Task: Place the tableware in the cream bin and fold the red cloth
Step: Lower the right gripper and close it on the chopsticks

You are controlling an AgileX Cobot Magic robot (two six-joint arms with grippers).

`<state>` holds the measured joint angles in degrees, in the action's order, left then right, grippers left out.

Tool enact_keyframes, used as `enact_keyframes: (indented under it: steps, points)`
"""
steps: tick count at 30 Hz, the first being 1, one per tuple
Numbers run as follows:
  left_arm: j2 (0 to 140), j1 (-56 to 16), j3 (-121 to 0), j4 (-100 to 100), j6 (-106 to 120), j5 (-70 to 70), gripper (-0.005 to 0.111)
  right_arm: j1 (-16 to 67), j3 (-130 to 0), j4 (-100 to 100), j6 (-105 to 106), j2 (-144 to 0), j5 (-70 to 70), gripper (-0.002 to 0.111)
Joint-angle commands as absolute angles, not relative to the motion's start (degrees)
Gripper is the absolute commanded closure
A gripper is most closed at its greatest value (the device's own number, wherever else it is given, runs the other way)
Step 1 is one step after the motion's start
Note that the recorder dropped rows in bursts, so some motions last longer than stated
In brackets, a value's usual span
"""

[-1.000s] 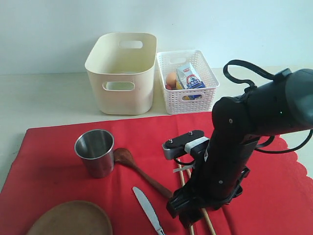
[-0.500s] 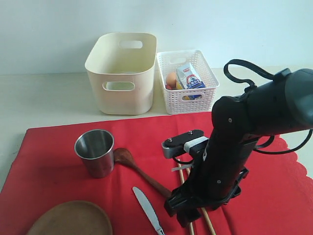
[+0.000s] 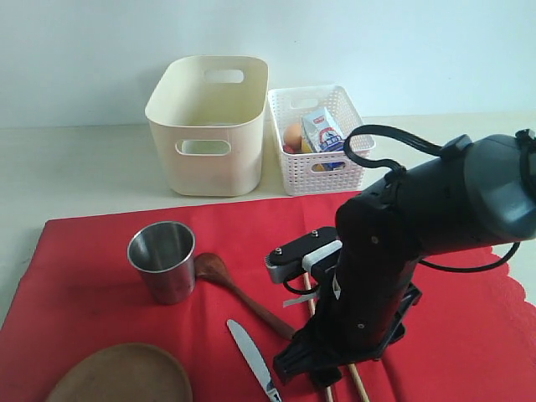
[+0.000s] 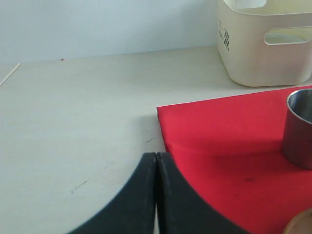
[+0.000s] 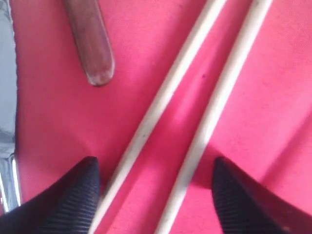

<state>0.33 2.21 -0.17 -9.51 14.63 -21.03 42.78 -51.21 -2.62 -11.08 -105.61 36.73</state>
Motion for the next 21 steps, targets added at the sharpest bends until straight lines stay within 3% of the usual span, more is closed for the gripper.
enact_keyframes:
  steps: [1,6,10,15,21]
  points:
    - [0.0,2.4,0.0,-9.3,14.6,-20.6,0.107,43.0,-51.2,-2.4,-11.8,-105.9,37.7,0.064]
    - [0.0,2.4,0.0,-9.3,14.6,-20.6,0.107,43.0,-51.2,-3.1,-12.2,-105.9,38.1,0.086]
    - [0.0,2.4,0.0,-9.3,14.6,-20.6,0.107,43.0,-51.2,-3.1,-12.2,-105.9,38.2,0.094]
    - [0.0,2.4,0.0,-9.3,14.6,-20.6,0.107,43.0,-51.2,-3.1,-12.2,-105.9,38.2,0.092]
    - [0.0,2.4,0.0,-9.3,14.6,-20.6,0.107,43.0,-51.2,-3.1,-12.3,-106.0,38.2,0.080]
